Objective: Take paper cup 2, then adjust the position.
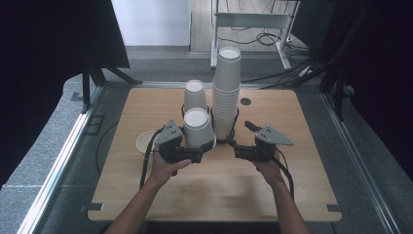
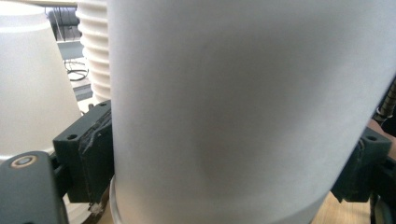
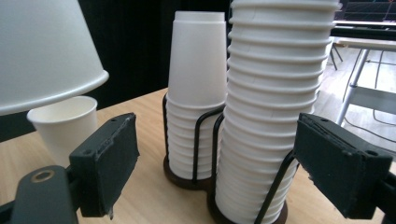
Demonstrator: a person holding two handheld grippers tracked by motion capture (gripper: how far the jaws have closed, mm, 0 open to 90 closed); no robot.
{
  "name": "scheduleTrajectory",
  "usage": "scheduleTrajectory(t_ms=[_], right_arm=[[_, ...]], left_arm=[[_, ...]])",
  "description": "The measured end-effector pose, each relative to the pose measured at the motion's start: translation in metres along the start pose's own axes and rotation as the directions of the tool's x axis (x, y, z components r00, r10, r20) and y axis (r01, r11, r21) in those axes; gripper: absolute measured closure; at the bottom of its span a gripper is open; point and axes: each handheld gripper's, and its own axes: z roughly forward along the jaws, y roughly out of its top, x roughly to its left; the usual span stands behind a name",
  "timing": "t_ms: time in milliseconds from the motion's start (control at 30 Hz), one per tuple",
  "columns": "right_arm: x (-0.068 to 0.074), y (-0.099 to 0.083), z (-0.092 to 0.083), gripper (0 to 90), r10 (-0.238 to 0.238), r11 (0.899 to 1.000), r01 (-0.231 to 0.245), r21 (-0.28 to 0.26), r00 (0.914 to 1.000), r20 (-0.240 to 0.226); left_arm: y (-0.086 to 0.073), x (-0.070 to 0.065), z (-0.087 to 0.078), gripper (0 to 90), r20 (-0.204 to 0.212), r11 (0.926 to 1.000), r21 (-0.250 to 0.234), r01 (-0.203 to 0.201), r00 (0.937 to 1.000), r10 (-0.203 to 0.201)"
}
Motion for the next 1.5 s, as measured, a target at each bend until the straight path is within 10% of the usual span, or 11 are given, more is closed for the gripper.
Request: scheduleTrajectory(t_ms=[867,1500], right_arm=[[0.021,-0.029,-0.018,16.4,0.004,1.000,-0.005,-0.003,0.9991,-0.041],[0.029,-0.028,-0.031,16.6,0.032,0.999,-0.035,-0.039,0.9957,-0.087]], left_arm=[[-0.045,-0.005,0.011,11.9,0.035,0.9961,0.077,0.044,0.9983,-0.046],[-0.066,-0.016,0.033,11.7,0.000,0.9824,0.186,-0.016,0.9999,0.017]])
